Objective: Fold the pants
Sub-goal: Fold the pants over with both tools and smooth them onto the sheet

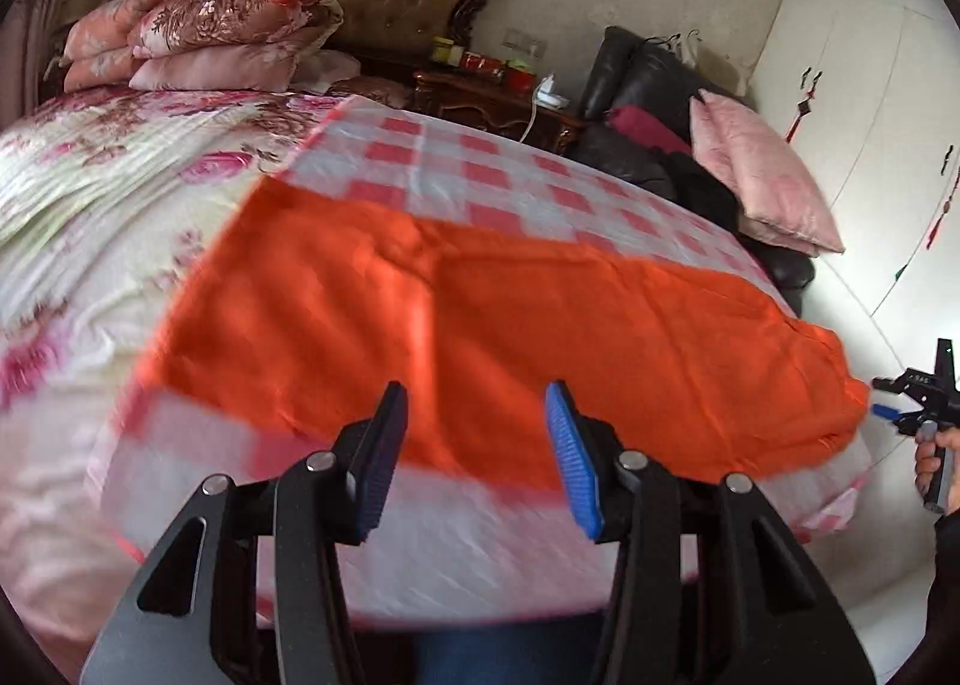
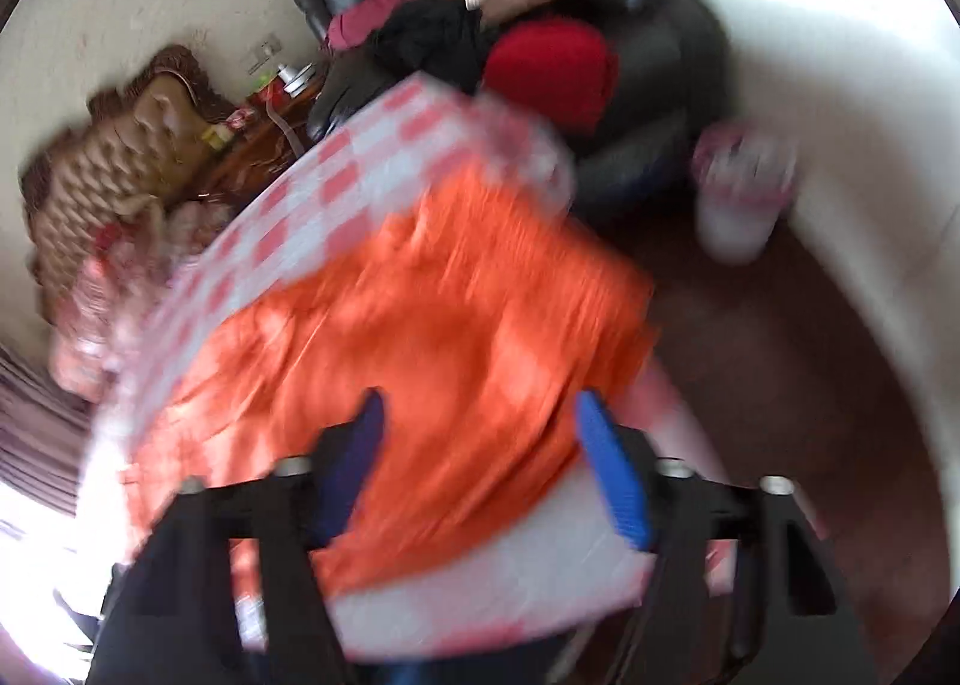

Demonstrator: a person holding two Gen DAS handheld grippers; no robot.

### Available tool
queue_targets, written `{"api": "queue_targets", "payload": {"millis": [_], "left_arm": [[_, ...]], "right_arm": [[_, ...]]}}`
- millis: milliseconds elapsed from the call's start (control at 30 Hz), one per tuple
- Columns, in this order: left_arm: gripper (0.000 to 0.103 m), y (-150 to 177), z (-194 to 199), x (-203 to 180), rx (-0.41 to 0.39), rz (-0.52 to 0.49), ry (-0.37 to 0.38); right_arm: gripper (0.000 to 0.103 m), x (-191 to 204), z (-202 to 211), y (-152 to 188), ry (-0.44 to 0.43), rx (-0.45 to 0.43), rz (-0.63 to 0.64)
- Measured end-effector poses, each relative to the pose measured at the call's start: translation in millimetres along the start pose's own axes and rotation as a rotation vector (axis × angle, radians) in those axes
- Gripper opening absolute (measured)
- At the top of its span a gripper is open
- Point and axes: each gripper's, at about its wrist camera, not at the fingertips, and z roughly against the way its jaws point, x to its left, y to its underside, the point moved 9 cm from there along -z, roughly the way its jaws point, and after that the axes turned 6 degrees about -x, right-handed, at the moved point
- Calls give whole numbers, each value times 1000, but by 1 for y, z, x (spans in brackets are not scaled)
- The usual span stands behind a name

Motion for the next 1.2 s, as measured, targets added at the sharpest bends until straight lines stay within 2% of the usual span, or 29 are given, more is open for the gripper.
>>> {"api": "queue_targets", "payload": {"millis": [33, 67, 100, 133, 200, 267, 400, 533, 633, 733, 933, 1000, 1200], "left_arm": [[47, 13, -2, -16, 16, 33, 51], [47, 25, -5, -37, 47, 109, 144], [46, 32, -7, -55, 77, 194, 244], [41, 36, -12, -77, 116, 291, 354], [36, 43, -23, -98, 174, 406, 433], [36, 46, -41, -114, 250, 592, 526], [36, 59, -70, -129, 369, 751, 507], [36, 66, -88, -125, 420, 788, 434], [36, 71, -96, -128, 459, 799, 400], [36, 75, -103, -126, 476, 805, 347], [36, 69, -109, -118, 458, 862, 300], [33, 71, -110, -116, 481, 878, 276], [28, 79, -105, -116, 475, 966, 248]], "right_arm": [[53, 11, -1, 20, -59, 22, -33], [52, 20, -1, 30, -98, 30, -50], [51, 37, -2, 47, -175, 45, -78], [51, 50, -4, 59, -217, 61, -96], [51, 79, -13, 88, -263, 116, -105], [51, 111, -24, 114, -321, 191, -87], [51, 149, -41, 138, -372, 257, -69], [51, 164, -55, 159, -368, 303, -30], [50, 169, -56, 160, -363, 294, 8], [48, 169, -53, 162, -362, 282, 31], [46, 166, -55, 160, -384, 272, 38], [46, 161, -53, 162, -389, 270, 37], [46, 156, -49, 163, -390, 257, 48]]}}
